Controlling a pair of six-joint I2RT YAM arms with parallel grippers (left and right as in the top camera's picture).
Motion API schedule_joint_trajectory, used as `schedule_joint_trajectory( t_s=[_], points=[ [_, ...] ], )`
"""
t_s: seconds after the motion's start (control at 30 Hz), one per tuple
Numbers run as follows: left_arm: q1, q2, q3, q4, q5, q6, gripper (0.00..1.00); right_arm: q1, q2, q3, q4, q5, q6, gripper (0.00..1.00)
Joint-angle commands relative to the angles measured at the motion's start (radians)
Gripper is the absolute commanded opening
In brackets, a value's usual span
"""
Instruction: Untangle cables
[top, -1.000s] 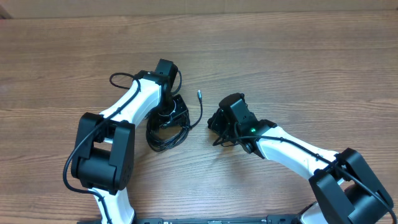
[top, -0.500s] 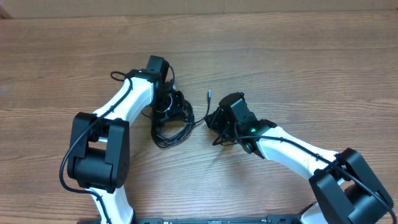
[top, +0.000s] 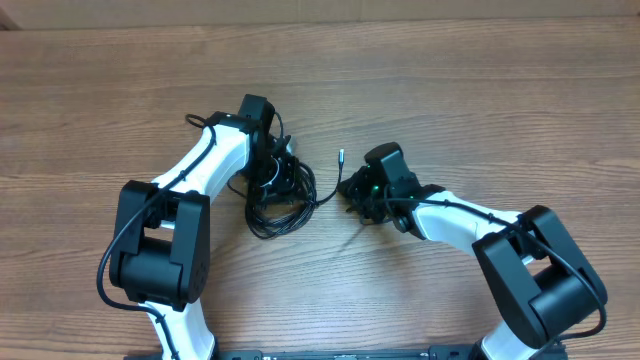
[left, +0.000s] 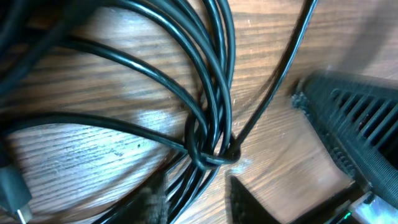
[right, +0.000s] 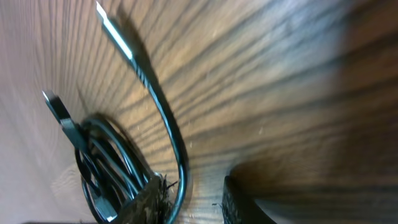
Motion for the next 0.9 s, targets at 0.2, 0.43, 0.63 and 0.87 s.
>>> schedule_joint_trajectory(
  t_s=[0.2,0.43,0.63,0.87],
  points=[
    [-0.020,0.000,-0.004,-0.057,-0.105,0.212,0.29,0.004,0.004,-0.003,0.026,-0.048,0.008,0.27],
    [-0.055,0.000,-0.005,-0.066,-0.172,0.213,0.31,0.005,0.004,-0.003,0.011,-0.071,0.011,0.27],
    [-0.090,0.000,-0.014,-0.060,-0.235,0.212,0.30,0.011,0.005,-0.003,0.010,-0.071,0.012,0.27],
    [-0.096,0.000,-0.038,-0.059,-0.246,0.213,0.20,0.040,0.005,-0.003,0.010,-0.044,0.016,0.28]
  ],
)
